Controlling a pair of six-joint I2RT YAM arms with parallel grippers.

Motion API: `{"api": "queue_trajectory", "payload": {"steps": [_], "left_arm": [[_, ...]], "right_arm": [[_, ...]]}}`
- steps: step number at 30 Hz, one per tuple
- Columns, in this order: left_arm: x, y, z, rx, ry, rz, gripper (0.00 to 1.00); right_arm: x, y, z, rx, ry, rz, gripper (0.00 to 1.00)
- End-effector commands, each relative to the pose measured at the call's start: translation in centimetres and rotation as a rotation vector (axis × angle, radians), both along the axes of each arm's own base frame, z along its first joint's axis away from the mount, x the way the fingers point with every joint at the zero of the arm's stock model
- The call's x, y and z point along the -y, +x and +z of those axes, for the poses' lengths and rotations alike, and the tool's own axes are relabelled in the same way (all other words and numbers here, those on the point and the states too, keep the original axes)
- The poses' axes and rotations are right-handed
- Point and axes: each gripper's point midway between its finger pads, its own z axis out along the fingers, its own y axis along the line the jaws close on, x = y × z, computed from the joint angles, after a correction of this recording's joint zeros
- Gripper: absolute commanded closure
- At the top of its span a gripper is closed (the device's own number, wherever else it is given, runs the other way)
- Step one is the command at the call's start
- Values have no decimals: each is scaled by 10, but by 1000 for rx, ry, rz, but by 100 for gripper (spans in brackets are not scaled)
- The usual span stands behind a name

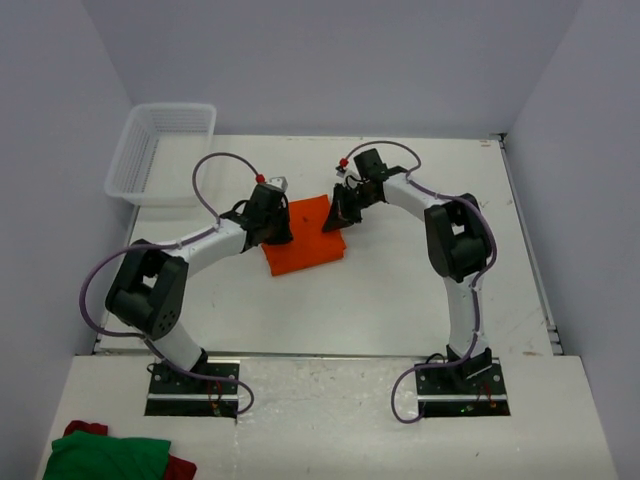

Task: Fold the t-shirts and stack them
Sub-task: Fold the long partially folded tshirt into a neat square

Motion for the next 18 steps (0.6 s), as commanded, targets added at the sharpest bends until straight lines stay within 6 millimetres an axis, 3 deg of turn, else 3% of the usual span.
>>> {"api": "queue_trajectory", "payload": {"steps": [1, 4, 9, 18], "left_arm": [[0, -3, -11, -14, -20, 14, 100], [-14, -15, -26, -53, 31, 53, 100], [-37, -32, -45, -99, 112, 106, 100], [-61, -64, -81, -186, 191, 137, 100]], "right_arm": [[-1, -2, -18, -29, -33, -38, 100], [8, -11, -40, -71, -106, -76, 100], [17, -20, -43, -88, -170, -132, 100], [7, -55, -63, -153, -188, -110, 100]]}}
